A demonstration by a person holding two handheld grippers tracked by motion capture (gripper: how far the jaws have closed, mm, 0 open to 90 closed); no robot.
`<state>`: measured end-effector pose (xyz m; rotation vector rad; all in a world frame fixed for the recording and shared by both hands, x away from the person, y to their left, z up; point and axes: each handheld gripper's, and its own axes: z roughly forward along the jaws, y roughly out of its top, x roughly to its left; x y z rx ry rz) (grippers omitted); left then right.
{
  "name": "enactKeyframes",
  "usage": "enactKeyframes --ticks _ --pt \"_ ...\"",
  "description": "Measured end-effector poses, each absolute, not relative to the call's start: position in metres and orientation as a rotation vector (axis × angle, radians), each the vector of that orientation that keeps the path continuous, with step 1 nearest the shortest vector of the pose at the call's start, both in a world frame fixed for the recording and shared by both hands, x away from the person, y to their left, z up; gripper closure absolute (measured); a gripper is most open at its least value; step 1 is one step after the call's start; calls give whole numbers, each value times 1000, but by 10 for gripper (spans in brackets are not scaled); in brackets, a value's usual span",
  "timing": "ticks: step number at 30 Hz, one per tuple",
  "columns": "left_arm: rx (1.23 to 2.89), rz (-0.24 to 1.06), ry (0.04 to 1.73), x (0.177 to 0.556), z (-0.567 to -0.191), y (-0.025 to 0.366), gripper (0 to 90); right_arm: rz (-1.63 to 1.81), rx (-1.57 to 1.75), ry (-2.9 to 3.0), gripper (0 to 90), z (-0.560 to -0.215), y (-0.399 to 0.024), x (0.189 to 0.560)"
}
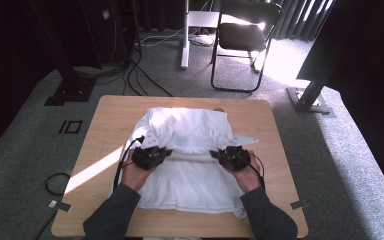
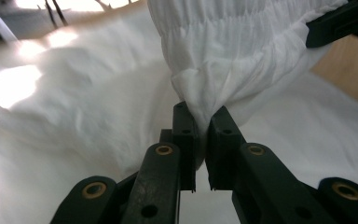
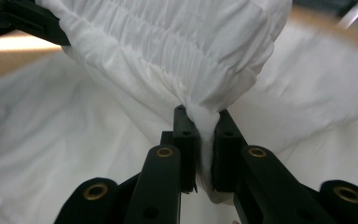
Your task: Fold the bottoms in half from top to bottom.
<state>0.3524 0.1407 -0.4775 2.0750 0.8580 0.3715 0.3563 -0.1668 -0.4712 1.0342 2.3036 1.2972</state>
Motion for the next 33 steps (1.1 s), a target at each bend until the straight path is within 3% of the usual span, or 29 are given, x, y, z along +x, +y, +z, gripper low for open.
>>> enactKeyframes --ticks 3,5,7,10,12,14,15,16,18,26,29,33 --pt "2138 247 948 351 -523 142 816 1262 1123 2383 829 -510 -165 351" --pt "2150 217 974 352 -534 143 745 1221 1157 2421 827 -524 -162 350" --pt "2082 156 1014 352 -539 151 662 1158 1196 2458 696 -540 -157 350" --pt "2047 202 1007 350 -525 156 576 1201 1140 2434 464 -526 -161 346" --pt "1967 238 990 350 -503 166 574 1219 1110 2402 433 -518 -165 344" --pt "1942 283 1002 359 -488 171 609 1333 1088 2287 460 -490 -179 345" --pt "1942 283 1002 359 -488 171 645 1345 1092 2260 518 -484 -181 348" --pt "1941 298 1031 376 -481 169 750 1335 1113 2230 656 -478 -182 357" --pt "1958 290 1053 391 -482 161 890 1288 1171 2236 781 -479 -177 379" --pt "2129 195 1089 429 -519 125 893 1062 1350 2315 807 -523 -152 433" --pt "2125 172 1066 424 -524 121 889 1096 1358 2340 807 -528 -153 432" --pt "2103 167 921 389 -517 120 855 1239 1263 2372 763 -517 -162 403"
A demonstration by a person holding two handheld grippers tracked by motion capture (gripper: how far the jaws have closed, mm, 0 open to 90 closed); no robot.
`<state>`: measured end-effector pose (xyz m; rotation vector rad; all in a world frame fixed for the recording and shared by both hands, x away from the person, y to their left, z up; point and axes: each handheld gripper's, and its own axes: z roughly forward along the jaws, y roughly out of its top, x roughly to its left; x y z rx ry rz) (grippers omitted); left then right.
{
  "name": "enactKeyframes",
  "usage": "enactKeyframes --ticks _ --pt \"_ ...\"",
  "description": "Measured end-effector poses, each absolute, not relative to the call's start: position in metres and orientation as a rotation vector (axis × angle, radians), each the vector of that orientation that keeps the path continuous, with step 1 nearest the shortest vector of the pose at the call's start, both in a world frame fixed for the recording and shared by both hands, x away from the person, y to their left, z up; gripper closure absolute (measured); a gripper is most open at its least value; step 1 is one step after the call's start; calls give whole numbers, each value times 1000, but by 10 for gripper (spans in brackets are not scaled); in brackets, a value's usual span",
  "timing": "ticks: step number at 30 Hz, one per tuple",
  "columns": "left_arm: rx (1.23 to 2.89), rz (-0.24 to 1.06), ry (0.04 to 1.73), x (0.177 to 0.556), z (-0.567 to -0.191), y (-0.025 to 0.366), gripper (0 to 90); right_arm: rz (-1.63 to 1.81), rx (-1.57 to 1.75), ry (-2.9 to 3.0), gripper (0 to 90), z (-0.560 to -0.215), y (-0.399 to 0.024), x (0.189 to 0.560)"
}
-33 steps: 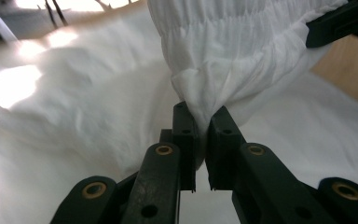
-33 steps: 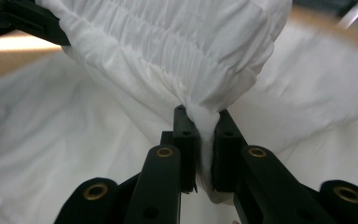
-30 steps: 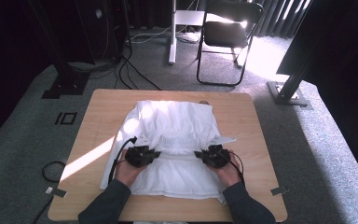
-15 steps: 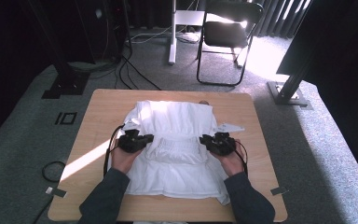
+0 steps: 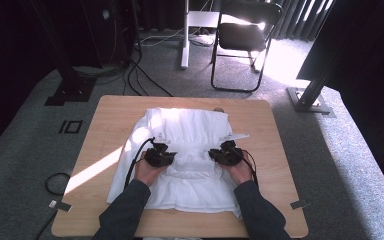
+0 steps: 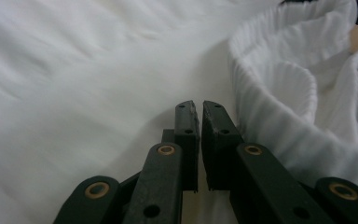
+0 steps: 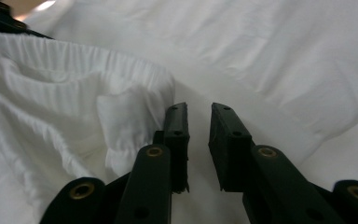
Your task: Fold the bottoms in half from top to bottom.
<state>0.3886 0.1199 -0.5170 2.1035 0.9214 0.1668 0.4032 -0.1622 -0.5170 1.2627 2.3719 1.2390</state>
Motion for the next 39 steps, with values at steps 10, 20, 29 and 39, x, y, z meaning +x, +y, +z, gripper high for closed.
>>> enactKeyframes --ticks 10,20,29,39 --pt "2198 150 766 335 -535 120 810 1360 1057 2344 702 -484 -169 357" --pt "2132 277 809 343 -517 136 709 1085 998 2539 728 -546 -140 326" --pt "2089 482 983 431 -503 137 622 1159 1104 2252 554 -502 -153 403" --pt "2081 419 1094 450 -546 143 617 1060 1281 2268 523 -552 -146 459"
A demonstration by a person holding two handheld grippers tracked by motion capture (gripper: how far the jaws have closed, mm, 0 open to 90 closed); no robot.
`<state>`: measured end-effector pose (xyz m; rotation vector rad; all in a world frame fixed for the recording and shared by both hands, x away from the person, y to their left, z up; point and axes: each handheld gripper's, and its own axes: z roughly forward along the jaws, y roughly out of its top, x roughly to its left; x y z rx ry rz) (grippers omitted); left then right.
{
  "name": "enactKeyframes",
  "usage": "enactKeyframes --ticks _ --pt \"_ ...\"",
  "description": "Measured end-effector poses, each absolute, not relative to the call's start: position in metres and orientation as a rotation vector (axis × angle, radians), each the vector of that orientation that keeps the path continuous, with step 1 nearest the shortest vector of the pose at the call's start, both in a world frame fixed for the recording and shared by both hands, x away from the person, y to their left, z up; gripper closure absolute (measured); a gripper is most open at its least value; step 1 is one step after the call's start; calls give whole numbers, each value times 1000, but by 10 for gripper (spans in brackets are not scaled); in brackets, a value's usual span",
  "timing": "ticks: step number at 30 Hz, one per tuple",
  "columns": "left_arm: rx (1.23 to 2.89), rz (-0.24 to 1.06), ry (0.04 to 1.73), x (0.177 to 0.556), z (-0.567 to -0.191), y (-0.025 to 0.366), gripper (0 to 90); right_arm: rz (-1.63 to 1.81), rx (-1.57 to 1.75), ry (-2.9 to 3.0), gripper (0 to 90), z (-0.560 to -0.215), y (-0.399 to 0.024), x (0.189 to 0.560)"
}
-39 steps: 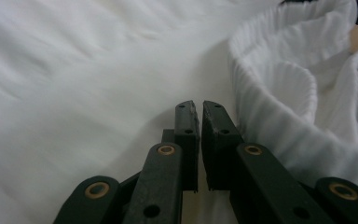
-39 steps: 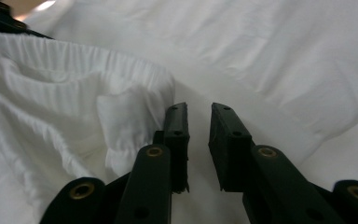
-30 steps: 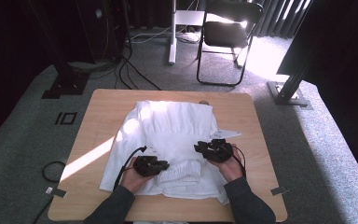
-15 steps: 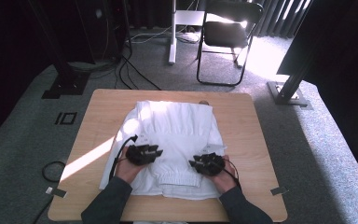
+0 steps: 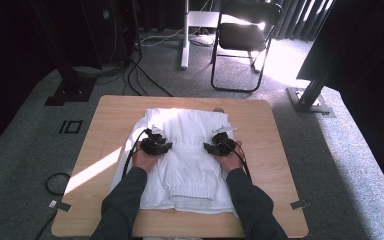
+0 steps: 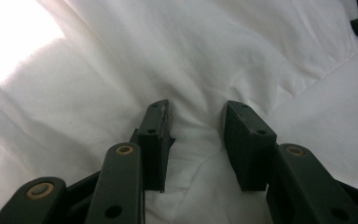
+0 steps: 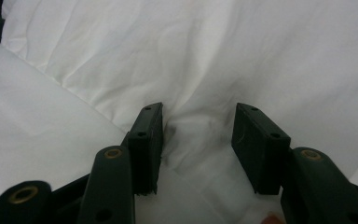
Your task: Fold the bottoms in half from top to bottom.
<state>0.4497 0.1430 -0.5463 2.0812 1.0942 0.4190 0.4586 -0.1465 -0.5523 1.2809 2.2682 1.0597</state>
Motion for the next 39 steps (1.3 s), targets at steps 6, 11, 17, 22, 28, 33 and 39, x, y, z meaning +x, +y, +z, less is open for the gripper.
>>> enactKeyframes --ticks 6,11,17,22,28,33,39 --pt "2032 379 1068 417 -551 150 616 1076 1250 2299 523 -553 -152 437" --pt "2037 373 1056 384 -553 151 615 1063 1225 2324 524 -553 -151 407" --pt "2036 369 1047 353 -554 152 614 1044 1213 2356 524 -552 -151 379" --pt "2071 338 1046 343 -549 152 603 1044 1212 2365 524 -552 -151 366" --pt "1984 517 1087 371 -506 176 477 1050 1208 2370 524 -552 -151 366" --pt "1934 565 1293 436 -497 202 358 1064 1202 2372 524 -553 -152 367" --pt "1953 500 1446 479 -530 211 290 1083 1199 2380 528 -553 -154 367"
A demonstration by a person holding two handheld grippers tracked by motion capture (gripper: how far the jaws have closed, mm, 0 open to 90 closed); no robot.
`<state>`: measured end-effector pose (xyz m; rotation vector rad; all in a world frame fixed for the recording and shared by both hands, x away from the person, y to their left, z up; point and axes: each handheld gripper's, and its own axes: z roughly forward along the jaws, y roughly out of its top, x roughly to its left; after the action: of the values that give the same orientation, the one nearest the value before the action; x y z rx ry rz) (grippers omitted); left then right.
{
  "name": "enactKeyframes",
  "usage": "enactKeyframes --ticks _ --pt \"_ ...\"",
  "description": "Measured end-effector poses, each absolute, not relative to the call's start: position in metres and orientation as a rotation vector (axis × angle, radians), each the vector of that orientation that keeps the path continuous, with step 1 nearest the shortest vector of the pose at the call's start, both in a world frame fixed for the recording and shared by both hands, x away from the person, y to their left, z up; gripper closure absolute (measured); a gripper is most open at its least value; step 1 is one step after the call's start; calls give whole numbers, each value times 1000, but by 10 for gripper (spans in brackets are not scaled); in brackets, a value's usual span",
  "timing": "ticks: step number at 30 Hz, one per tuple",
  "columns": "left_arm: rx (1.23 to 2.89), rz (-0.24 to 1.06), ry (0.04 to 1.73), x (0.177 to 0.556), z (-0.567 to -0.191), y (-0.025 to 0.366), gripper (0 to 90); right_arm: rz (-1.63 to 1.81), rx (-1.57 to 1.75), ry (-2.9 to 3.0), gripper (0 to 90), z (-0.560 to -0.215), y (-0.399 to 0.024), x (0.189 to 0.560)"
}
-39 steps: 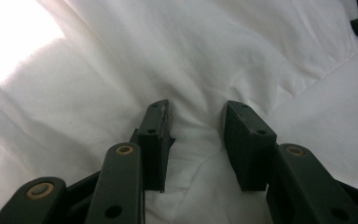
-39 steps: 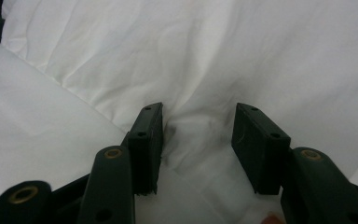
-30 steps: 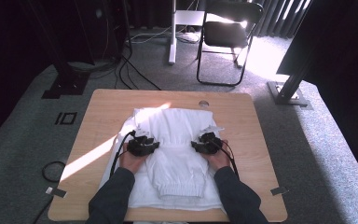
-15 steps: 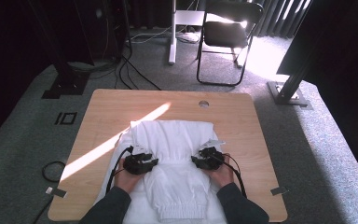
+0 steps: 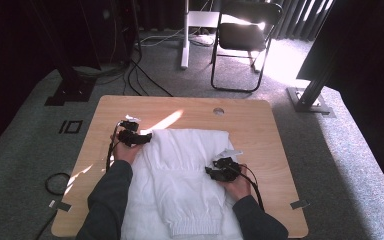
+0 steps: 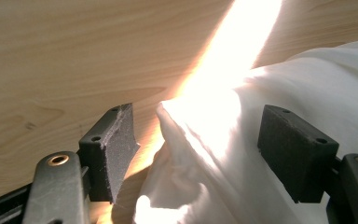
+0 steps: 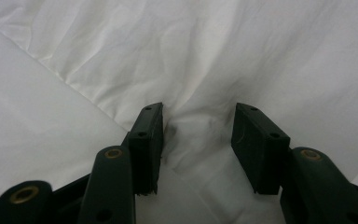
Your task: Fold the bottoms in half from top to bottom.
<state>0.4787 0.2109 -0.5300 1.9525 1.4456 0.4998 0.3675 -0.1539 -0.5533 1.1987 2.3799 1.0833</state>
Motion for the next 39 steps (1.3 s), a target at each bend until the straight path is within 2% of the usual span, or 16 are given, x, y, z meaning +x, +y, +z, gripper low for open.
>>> enactKeyframes --ticks 1,3,5,8,9,11,12,15,18,22,26,30,34,39 --pt "1962 496 1438 479 -532 211 328 1086 1199 2380 529 -553 -154 368" --pt "1985 487 1392 477 -532 212 626 1091 1197 2380 534 -554 -155 368" --pt "1983 532 1375 471 -526 216 781 1089 1192 2381 539 -554 -155 368" --pt "1914 587 1413 463 -518 231 887 1086 1195 2380 549 -554 -155 368" --pt "1902 586 1432 461 -517 236 899 1088 1194 2379 550 -554 -156 368" --pt "1900 572 1446 461 -517 240 889 1093 1197 2377 551 -554 -156 368" --pt "1908 624 1464 460 -516 244 889 1094 1197 2378 553 -554 -156 368" --pt "1821 582 1450 461 -513 247 655 1088 1202 2377 554 -553 -156 368" --pt "1794 519 1380 465 -510 240 464 1088 1206 2380 553 -553 -156 369" --pt "1880 462 1370 477 -520 224 318 1093 1215 2378 546 -553 -156 369" --pt "1917 410 1443 485 -540 220 292 1129 1200 2357 498 -548 -159 371" --pt "1942 416 1426 486 -543 220 291 1205 1248 2192 407 -522 -177 389" --pt "1965 435 1410 485 -543 218 292 1190 1347 2084 310 -505 -192 432" --pt "1970 443 1411 485 -543 215 297 1137 1489 2091 271 -516 -194 487"
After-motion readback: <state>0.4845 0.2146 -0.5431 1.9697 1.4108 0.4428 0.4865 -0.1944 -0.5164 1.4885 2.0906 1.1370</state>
